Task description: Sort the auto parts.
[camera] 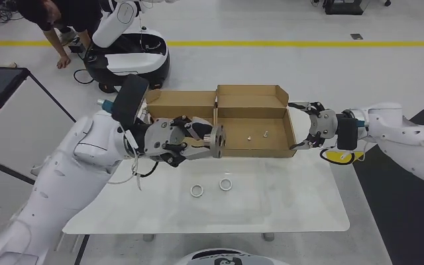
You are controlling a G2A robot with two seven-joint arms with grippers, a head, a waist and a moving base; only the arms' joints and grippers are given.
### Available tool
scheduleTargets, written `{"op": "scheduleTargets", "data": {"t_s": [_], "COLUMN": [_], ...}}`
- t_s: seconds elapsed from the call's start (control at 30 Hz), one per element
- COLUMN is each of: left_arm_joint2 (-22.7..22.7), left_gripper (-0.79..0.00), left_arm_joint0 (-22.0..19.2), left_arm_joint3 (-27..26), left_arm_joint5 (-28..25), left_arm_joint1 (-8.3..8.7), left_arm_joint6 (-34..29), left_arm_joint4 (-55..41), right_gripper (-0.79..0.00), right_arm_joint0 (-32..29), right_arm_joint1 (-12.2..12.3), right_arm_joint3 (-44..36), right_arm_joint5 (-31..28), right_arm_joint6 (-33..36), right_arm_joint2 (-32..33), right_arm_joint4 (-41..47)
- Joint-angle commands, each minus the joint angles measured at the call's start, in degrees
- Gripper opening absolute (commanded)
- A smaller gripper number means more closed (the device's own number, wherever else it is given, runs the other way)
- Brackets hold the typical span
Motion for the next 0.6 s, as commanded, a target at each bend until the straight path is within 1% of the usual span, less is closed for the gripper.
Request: {"op": "scheduleTargets", "data": {"t_s": [0.0, 0.17, 0.57], "left_arm_joint2": [-0.31, -1.76, -1.86], "left_gripper": [-0.785, -0.785, -0.785], "left_arm_joint0": [0.42, 2.55, 2.70], "left_arm_joint3": [-0.14, -0.63, -0.53], "left_arm_joint5": [0.00, 0.00, 0.00], "left_arm_joint1": [0.01, 0.11, 0.16], "left_arm_joint6": [2.77, 11.78, 12.10], "left_arm_joint4": [1.79, 9.47, 10.37], "right_gripper": [0.000, 0.000, 0.000], "right_arm_joint0": [0.00, 0.00, 0.00], "right_arm_joint1": [0.00, 0.00, 0.00], "right_arm_joint3": [0.00, 0.00, 0.00], "right_arm_joint5": [0.00, 0.00, 0.00], "right_arm_joint6": [0.00, 0.00, 0.00], "right_arm_joint2": [0.00, 0.00, 0.00], "right_arm_joint4": [0.00, 0.00, 0.00]}}
